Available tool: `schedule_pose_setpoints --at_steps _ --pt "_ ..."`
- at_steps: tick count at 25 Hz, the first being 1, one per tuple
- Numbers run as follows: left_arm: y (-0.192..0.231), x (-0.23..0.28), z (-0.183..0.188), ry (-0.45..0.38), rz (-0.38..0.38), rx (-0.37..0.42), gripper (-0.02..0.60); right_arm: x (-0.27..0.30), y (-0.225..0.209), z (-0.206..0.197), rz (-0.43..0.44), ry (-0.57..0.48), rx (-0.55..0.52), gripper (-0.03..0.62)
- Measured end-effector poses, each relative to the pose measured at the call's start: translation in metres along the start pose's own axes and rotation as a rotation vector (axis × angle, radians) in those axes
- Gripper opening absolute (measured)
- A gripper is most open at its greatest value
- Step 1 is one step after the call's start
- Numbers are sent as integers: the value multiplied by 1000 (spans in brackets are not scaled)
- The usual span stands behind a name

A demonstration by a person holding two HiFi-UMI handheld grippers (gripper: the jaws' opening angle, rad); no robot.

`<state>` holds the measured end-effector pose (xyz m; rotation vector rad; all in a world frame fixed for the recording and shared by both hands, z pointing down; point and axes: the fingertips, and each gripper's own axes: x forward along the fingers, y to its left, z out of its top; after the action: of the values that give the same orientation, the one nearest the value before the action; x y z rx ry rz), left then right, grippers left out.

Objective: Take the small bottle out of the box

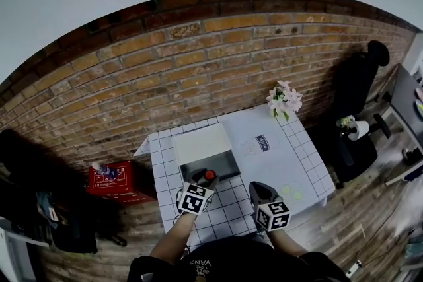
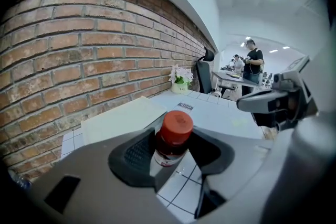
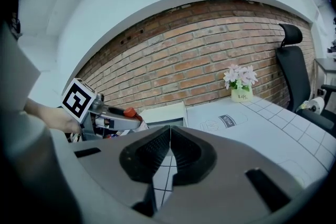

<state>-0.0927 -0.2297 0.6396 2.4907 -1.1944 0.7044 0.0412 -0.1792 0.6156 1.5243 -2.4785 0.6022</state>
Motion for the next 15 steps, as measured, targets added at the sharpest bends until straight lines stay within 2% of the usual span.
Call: schedule_pose_setpoints --at_steps 7,15 --pt "7 -24 -8 -21 -17 14 204 1 21 -9 -24 -9 13 3" --pt "4 -48 -14 -49 -32 12 204 2 29 -1 -45 -30 -4 3"
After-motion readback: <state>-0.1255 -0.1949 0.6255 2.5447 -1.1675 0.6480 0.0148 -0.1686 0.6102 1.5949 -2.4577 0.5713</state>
